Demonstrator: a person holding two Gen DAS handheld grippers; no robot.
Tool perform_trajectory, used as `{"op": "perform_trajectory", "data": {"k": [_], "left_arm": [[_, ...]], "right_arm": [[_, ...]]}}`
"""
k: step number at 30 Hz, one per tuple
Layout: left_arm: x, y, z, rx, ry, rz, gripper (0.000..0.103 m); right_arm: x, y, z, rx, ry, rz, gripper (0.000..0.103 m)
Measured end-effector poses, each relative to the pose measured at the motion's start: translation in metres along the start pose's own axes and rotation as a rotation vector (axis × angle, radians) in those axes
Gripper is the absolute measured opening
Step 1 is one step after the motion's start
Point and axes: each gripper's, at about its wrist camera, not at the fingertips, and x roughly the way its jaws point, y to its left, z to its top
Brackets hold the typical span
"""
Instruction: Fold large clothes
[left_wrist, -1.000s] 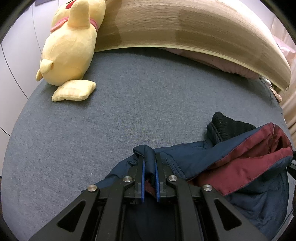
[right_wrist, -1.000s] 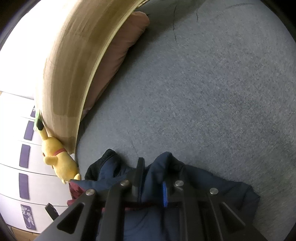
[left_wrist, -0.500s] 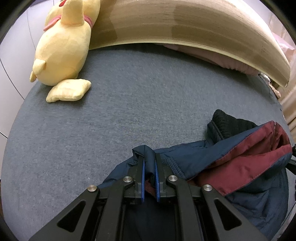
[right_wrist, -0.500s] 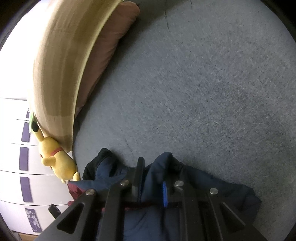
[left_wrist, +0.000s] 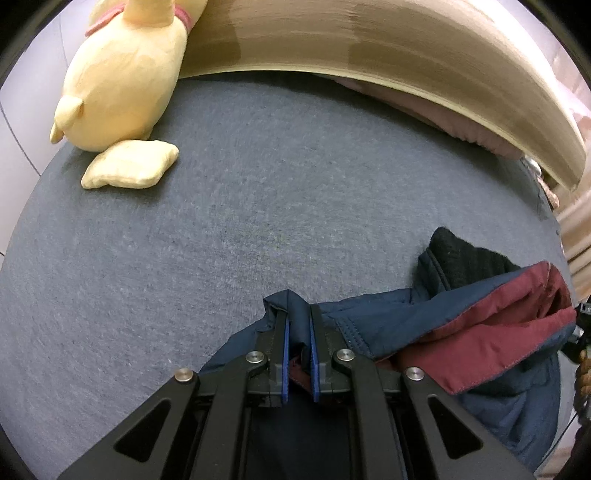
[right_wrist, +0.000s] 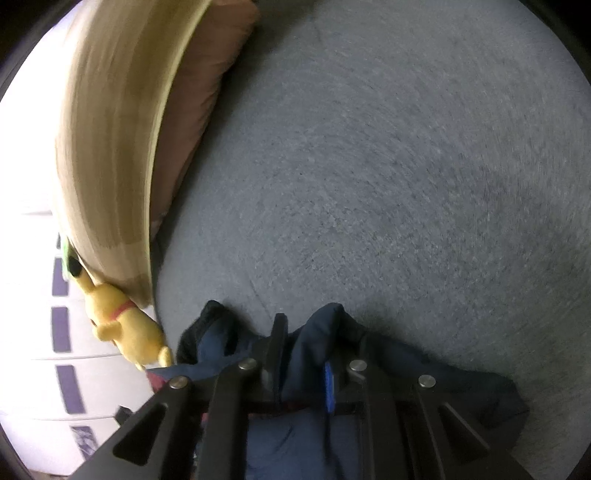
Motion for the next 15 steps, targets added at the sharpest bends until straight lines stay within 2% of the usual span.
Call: {"op": "perform_trajectory", "data": {"k": [2, 4, 6, 8, 12, 15], "left_arm": [[-0.004, 0.005, -0.001, -0.006, -0.003, -0.02, 0.012], [-0.009, 0.016, 0.001, -0.065, 0.001, -0.071, 0.013], [-0.013, 0.031, 0.005, -0.137, 0.009, -0.14, 0.015], [-0.022, 0.041, 0.007, -0.192, -0.005, -0.19, 0.017], [-0.03, 0.046, 0.007, -0.216, -0.009, -0.232, 0.018], [-0.028, 0.064, 0.006, -0.332, 0.01, -0.328, 0.026]], "right_arm": [[-0.004, -0.004, 0.001, 0.011, 0.011, 0.038, 0.024], [-0.011, -0.007, 0.002, 0.03, 0.006, 0.085, 0.035], [-0.02, -0.008, 0.003, 0.044, -0.011, 0.141, 0.083], [-0.035, 0.001, 0.005, 0.02, -0.06, 0.156, 0.084], [-0.056, 0.01, 0.007, -0.013, -0.108, 0.174, 0.084], [-0.067, 0.011, 0.005, -0.05, -0.137, 0.16, 0.084]]}}
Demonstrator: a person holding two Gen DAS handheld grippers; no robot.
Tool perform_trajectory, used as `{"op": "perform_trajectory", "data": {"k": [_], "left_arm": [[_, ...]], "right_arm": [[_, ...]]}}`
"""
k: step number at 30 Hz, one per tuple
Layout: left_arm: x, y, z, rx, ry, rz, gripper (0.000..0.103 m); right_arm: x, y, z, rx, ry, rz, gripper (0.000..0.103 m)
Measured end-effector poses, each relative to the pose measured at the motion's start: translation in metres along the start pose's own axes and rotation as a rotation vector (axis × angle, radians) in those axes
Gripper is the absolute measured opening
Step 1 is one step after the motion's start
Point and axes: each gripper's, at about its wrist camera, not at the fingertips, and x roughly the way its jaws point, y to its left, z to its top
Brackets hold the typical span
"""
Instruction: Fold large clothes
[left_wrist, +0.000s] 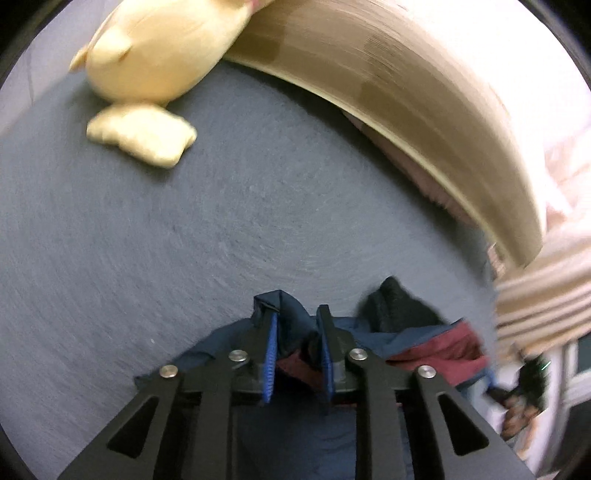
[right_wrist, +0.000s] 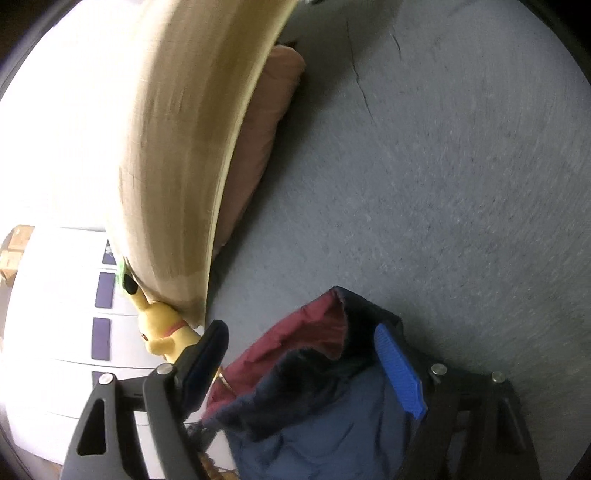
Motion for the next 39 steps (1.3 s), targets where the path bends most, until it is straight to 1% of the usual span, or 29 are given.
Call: {"op": "perform_trajectory", "data": {"k": [2, 4, 5, 6, 7, 8, 10, 12, 13, 15, 16, 17, 19, 21, 22, 23, 24, 25, 26, 27, 28, 29, 30, 32, 33, 35, 37, 38, 39], "left_arm": [[-0.004, 0.01, 0.003, -0.081, -0.005, -0.064, 0.035], [-0.012, 0.017, 0.005, -0.143, -0.045, -0.112, 0.046], [-0.018, 0.024, 0.007, -0.176, -0.072, -0.136, 0.049], [-0.023, 0.031, 0.008, -0.199, -0.092, -0.15, 0.055], [-0.027, 0.035, 0.009, -0.207, -0.11, -0.15, 0.056], [-0.03, 0.037, 0.009, -0.186, -0.126, -0.124, 0.056], [-0.028, 0.033, 0.008, -0.088, -0.121, -0.063, 0.056], [-0.023, 0.022, 0.002, 0.044, -0.107, -0.027, 0.056], [-0.02, 0.012, -0.004, 0.136, -0.103, -0.013, 0.056], [-0.017, -0.005, -0.013, 0.28, -0.108, 0.021, 0.056], [-0.016, -0.012, -0.016, 0.326, -0.114, 0.029, 0.056], [-0.015, -0.021, -0.021, 0.401, -0.123, 0.047, 0.056], [-0.013, -0.03, -0.025, 0.473, -0.134, 0.05, 0.056], [-0.008, -0.032, -0.024, 0.478, -0.11, 0.041, 0.056], [-0.005, -0.032, -0.023, 0.479, -0.1, 0.05, 0.056], [0.002, -0.034, -0.022, 0.485, -0.088, 0.081, 0.056], [0.006, -0.034, -0.021, 0.484, -0.079, 0.097, 0.053], [0.012, -0.035, -0.018, 0.48, -0.059, 0.124, 0.042], [0.017, -0.035, -0.016, 0.474, -0.043, 0.159, 0.034], [0.021, -0.036, -0.017, 0.471, -0.038, 0.185, 0.018], [0.025, -0.037, -0.014, 0.464, -0.034, 0.227, 0.011], [0.028, -0.035, -0.011, 0.447, -0.024, 0.254, 0.01], [0.031, -0.034, -0.009, 0.435, -0.017, 0.269, 0.008], [0.036, -0.032, -0.007, 0.421, -0.01, 0.324, 0.007], [0.041, -0.034, -0.005, 0.425, -0.006, 0.337, 0.007], [0.05, -0.039, -0.007, 0.454, 0.006, 0.403, 0.006], [0.051, -0.042, -0.007, 0.454, 0.005, 0.434, 0.007], [0.046, -0.043, -0.007, 0.443, -0.012, 0.442, 0.007], [0.043, -0.047, -0.006, 0.444, -0.036, 0.444, 0.007]], "right_arm": [[-0.005, 0.001, -0.002, -0.035, -0.012, -0.022, 0.084], [-0.009, 0.0, -0.003, -0.086, -0.036, -0.056, 0.084], [-0.009, 0.0, -0.002, -0.107, -0.043, -0.068, 0.084], [-0.01, 0.0, -0.002, -0.127, -0.047, -0.082, 0.084], [-0.009, -0.001, -0.003, -0.151, -0.049, -0.103, 0.084], [-0.006, -0.002, -0.003, -0.182, -0.043, -0.126, 0.084], [0.002, -0.002, -0.005, -0.242, -0.019, -0.158, 0.084], [0.011, -0.001, -0.008, -0.3, 0.0, -0.195, 0.084], [0.013, -0.001, -0.01, -0.324, 0.004, -0.208, 0.084], [0.019, 0.0, -0.012, -0.365, 0.013, -0.219, 0.084], [0.02, 0.001, -0.013, -0.389, 0.016, -0.221, 0.084], [0.021, 0.002, -0.014, -0.413, 0.019, -0.219, 0.084], [0.023, 0.004, -0.014, -0.441, 0.021, -0.216, 0.084], [0.026, 0.006, -0.014, -0.452, 0.019, -0.217, 0.084], [0.027, 0.007, -0.012, -0.457, 0.011, -0.226, 0.084], [0.032, 0.008, -0.013, -0.454, 0.012, -0.23, 0.081], [0.036, 0.009, -0.012, -0.448, 0.017, -0.235, 0.068], [0.039, 0.01, -0.012, -0.447, 0.024, -0.239, 0.058], [0.044, 0.012, -0.011, -0.451, 0.029, -0.258, 0.041], [0.047, 0.013, -0.01, -0.456, 0.033, -0.278, 0.032], [0.05, 0.014, -0.009, -0.456, 0.038, -0.298, 0.03], [0.053, 0.015, -0.009, -0.455, 0.039, -0.318, 0.025], [0.055, 0.016, -0.01, -0.454, 0.039, -0.329, 0.024], [0.063, 0.017, -0.011, -0.447, 0.049, -0.354, 0.022], [0.067, 0.017, -0.012, -0.446, 0.055, -0.369, 0.022], [0.076, 0.017, -0.016, -0.437, 0.068, -0.404, 0.022], [0.082, 0.016, -0.017, -0.418, 0.075, -0.418, 0.025], [0.081, 0.019, -0.018, -0.423, 0.057, -0.433, 0.035], [0.078, 0.022, -0.019, -0.432, 0.04, -0.441, 0.066]]}}
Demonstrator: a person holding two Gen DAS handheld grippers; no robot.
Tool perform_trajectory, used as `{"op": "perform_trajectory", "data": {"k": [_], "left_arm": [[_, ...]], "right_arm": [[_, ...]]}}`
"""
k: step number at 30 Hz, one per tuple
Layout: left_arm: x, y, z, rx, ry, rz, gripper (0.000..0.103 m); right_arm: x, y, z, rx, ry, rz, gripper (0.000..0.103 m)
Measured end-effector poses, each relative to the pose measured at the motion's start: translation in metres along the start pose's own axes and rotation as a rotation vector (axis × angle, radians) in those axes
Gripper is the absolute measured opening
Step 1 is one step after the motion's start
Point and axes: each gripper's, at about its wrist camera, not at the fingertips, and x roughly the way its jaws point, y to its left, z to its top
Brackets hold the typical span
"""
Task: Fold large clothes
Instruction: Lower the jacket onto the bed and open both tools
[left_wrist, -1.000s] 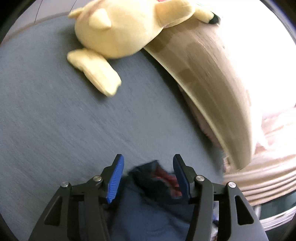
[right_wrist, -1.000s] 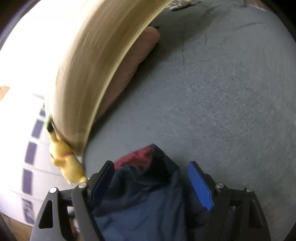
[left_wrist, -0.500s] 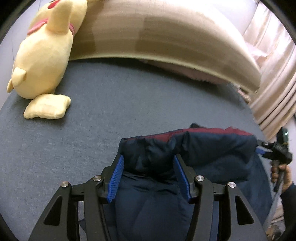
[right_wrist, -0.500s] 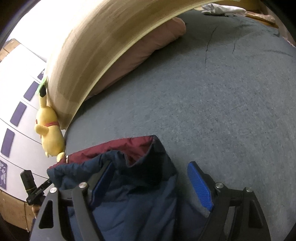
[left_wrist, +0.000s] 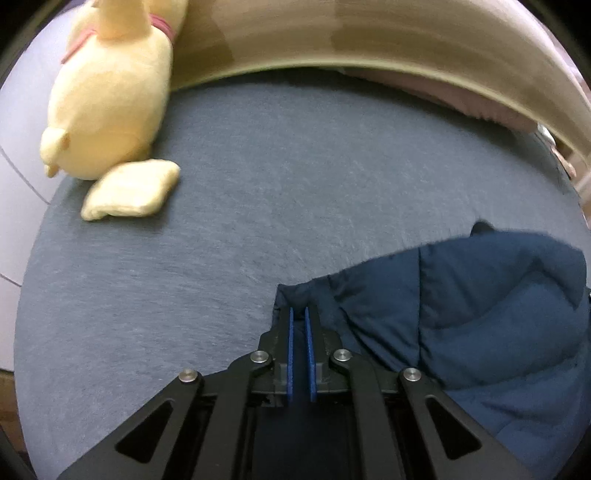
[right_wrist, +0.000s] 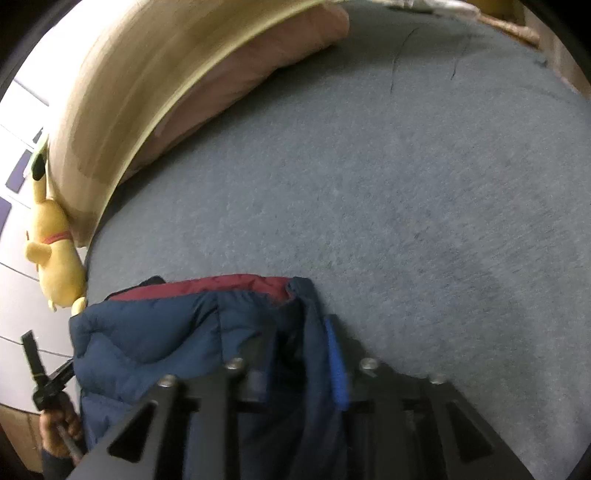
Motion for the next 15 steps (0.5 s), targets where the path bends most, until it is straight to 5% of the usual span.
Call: {"op": "perform_trajectory", "data": {"k": [1, 2, 7, 10, 12, 15], "left_arm": [[-0.008, 0.001, -0.002, 0.001, -0.029, 0.012, 0.007], [-0.02, 0.002, -0.002, 0.003, -0.069, 0.053, 0.008], [-0.069, -0.002, -0.002, -0.071, -0.231, 0.088, 0.058], [-0.089, -0.027, 0.002, -0.045, -0.307, 0.047, 0.062], [-0.095, -0.055, -0.006, 0.017, -0.312, -0.012, 0.062], [-0.089, -0.088, -0.016, 0.121, -0.296, -0.005, 0.062]], "right_arm": [[-0.006, 0.002, -0.001, -0.006, -0.024, -0.015, 0.081], [-0.014, 0.004, -0.001, -0.009, -0.052, -0.016, 0.085], [-0.057, 0.035, -0.007, -0.058, -0.218, -0.084, 0.085], [-0.062, 0.072, -0.017, -0.107, -0.261, -0.07, 0.085], [-0.055, 0.1, -0.028, -0.161, -0.268, -0.058, 0.085], [-0.035, 0.133, -0.04, -0.255, -0.257, -0.091, 0.085]]}}
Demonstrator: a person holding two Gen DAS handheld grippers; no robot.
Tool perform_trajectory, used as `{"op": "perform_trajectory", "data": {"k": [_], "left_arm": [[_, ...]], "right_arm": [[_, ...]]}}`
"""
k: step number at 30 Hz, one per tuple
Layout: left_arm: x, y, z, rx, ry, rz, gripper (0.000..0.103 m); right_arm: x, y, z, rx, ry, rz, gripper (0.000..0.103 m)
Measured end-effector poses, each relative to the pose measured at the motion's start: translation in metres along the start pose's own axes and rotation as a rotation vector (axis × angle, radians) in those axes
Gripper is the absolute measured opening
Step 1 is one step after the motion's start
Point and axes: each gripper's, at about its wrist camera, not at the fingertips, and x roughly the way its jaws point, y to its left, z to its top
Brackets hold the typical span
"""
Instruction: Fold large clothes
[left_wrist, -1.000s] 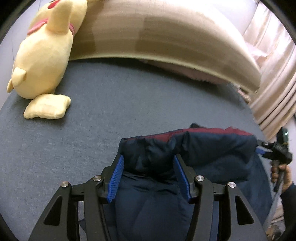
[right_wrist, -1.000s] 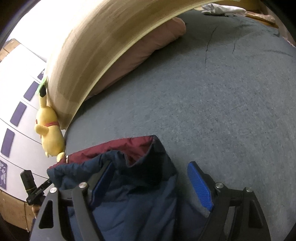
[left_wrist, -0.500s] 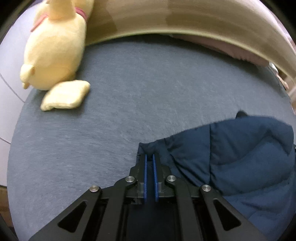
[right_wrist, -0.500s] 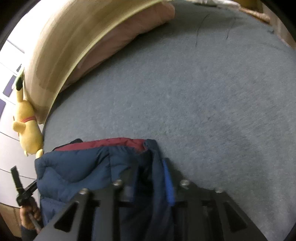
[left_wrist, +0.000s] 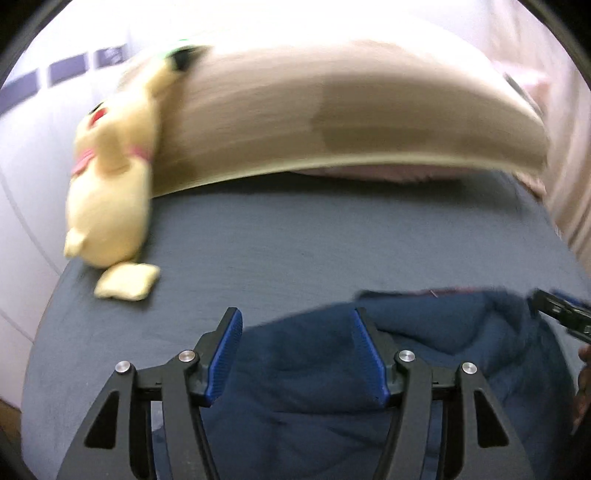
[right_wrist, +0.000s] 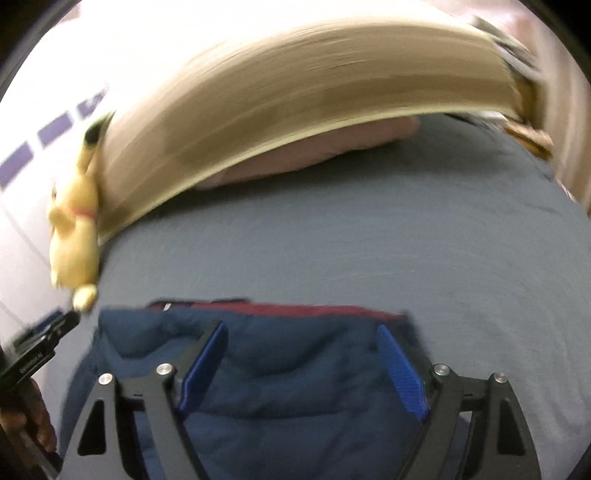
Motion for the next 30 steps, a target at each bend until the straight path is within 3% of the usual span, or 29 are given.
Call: {"op": "perform_trajectory", "data": {"k": [5, 20, 24, 27, 30], "left_arm": [[0.029, -0.028, -0.001, 0.015, 0.061, 0.017, 0.062], [0.056, -0.029, -0.003, 0.002, 0.148, 0.053, 0.067], [0.046, -0.02, -0.003, -0.029, 0.139, 0.012, 0.066], [0.015, -0.003, -0.008, -0.04, 0.105, -0.022, 0.066], [-0.027, 0.041, -0.024, -0.107, 0.049, -0.086, 0.071]], "right_arm": [[0.032, 0.038, -0.009, -0.066, 0.027, -0.055, 0.085], [0.075, 0.025, -0.015, -0.071, 0.115, -0.117, 0.092], [0.045, 0.016, -0.007, -0.05, 0.084, -0.086, 0.092], [0.004, 0.003, -0.005, -0.066, 0.031, -0.024, 0.092], [-0.041, -0.043, -0.017, 0.013, 0.003, 0.039, 0.092]]}}
